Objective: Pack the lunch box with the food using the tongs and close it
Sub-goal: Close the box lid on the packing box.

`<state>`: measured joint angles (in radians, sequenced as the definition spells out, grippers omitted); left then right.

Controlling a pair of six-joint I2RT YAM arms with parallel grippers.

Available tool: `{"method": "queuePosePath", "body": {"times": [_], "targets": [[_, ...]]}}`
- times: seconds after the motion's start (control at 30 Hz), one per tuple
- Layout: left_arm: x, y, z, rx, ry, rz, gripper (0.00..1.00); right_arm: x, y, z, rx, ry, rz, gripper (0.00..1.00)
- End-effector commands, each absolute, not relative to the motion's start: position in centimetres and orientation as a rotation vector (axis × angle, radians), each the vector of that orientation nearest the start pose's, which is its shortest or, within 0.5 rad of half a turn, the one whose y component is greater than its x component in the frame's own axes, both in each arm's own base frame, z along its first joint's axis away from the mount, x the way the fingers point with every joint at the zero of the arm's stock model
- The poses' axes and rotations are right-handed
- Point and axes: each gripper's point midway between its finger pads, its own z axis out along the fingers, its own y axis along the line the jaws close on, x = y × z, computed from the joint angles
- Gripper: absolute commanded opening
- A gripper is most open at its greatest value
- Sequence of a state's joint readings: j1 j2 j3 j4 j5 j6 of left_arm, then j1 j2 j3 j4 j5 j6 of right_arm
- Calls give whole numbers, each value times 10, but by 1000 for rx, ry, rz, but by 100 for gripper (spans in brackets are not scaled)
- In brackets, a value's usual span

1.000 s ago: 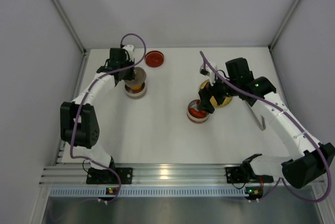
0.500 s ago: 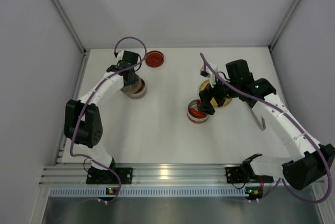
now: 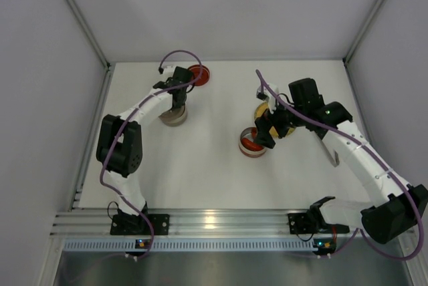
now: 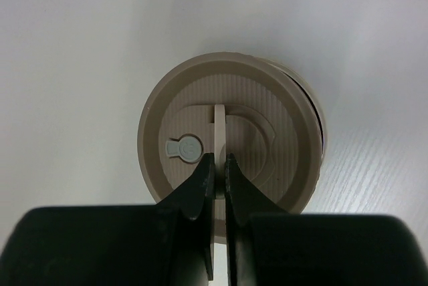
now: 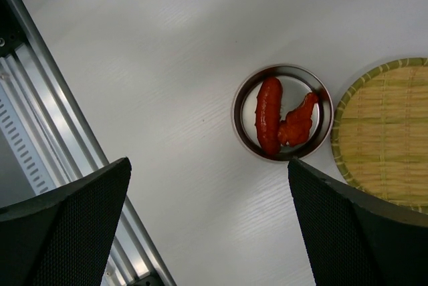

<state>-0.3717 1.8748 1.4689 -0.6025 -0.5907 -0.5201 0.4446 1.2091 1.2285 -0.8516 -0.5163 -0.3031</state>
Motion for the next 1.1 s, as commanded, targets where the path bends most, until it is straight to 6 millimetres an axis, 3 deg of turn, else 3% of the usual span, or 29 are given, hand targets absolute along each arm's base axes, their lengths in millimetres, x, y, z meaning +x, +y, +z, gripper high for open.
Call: {"method": "queuePosePath", "body": {"times": [0.0,1.07], "targets": [[454,-83,128,-388,2291,378,0,248,193,240,-1055,2021,656,99],[449,-96,107,-307,2345,409,0,251,190,234,-1045,2033,666,99]]}}
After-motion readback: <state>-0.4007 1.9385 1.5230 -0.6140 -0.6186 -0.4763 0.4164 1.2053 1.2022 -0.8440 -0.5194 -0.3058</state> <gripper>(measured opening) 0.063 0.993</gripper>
